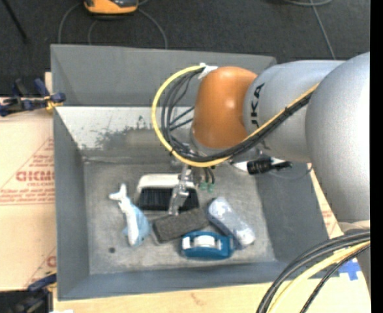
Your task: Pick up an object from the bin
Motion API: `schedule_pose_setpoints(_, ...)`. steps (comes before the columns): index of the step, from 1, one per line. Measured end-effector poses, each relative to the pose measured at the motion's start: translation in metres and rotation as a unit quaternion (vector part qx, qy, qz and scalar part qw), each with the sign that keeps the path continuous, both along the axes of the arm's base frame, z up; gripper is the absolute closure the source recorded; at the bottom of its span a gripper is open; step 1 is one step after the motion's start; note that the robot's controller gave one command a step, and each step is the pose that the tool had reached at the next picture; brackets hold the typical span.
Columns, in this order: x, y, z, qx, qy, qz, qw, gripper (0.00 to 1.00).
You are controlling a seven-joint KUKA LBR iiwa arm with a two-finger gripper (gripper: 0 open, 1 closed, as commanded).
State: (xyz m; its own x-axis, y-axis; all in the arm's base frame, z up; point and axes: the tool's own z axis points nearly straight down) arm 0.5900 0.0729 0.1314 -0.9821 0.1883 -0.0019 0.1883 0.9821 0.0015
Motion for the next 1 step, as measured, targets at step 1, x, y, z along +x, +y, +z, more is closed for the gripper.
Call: schedule_pose_setpoints(1, 0.0047, -0.0126, -0.0162, -0.001, -0.0005, 0.010, 0.9999, 0.00)
